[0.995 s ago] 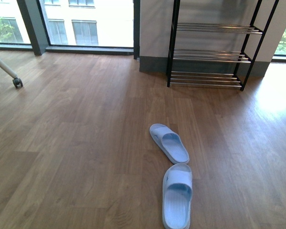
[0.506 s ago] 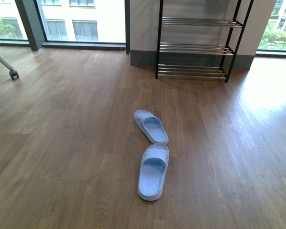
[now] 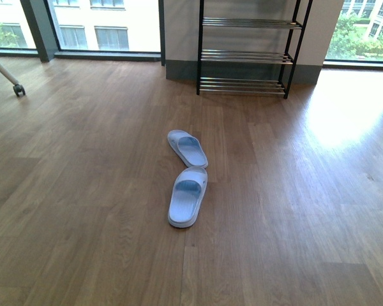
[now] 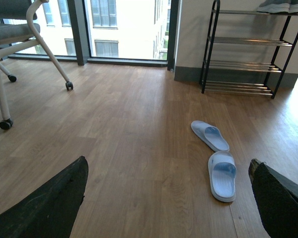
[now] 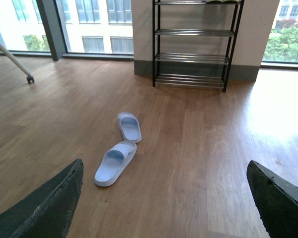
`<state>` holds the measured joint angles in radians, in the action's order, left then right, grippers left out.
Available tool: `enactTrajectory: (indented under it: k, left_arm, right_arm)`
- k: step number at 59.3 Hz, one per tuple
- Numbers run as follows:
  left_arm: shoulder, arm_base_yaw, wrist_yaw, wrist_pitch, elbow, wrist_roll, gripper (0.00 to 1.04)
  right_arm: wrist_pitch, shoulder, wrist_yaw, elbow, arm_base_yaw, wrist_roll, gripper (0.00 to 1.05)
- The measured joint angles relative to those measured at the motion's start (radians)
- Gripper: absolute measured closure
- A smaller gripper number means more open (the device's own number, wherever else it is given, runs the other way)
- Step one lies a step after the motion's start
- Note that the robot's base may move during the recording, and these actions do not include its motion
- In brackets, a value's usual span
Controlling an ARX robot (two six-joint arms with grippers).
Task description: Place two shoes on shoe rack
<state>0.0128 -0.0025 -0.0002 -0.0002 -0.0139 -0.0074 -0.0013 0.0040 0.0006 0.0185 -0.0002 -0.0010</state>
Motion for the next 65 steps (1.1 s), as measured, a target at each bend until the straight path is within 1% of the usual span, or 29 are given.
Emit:
enactTrajectory:
  k: [65]
  left_arm:
    - [0.0, 0.0, 0.001, 0.0, 0.0, 0.0, 0.09]
  right_arm:
    - [0.0, -0.001, 0.003, 0.0, -0.001, 0.0, 0.09]
